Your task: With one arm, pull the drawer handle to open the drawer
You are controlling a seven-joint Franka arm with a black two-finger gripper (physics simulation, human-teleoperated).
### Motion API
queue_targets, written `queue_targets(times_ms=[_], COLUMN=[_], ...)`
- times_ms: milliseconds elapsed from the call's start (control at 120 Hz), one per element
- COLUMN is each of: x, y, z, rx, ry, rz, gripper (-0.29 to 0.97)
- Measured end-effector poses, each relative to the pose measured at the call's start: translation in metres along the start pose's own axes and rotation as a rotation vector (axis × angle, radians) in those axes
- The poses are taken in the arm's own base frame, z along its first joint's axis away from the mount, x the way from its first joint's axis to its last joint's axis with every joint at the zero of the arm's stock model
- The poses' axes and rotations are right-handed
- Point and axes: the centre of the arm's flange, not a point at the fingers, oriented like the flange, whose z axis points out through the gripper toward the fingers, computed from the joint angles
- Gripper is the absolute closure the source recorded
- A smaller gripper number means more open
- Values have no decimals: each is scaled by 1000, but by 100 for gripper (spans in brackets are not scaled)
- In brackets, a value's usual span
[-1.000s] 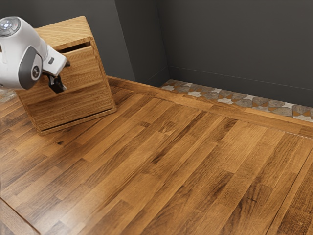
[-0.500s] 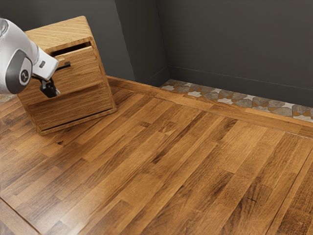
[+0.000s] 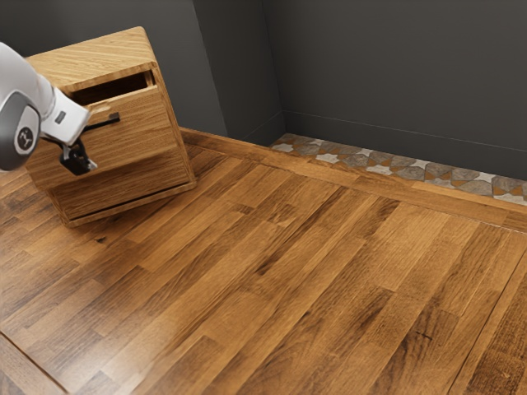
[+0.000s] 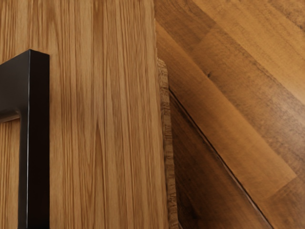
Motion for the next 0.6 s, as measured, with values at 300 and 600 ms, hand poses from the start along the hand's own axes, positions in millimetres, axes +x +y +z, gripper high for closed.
queue_targets(times_ms=[300,600], x=[-6,4], y=[23,44], z=[-18,-23], rx=[-15,-41], ry=[14,36], rz=[19,46], gripper=[0,-1])
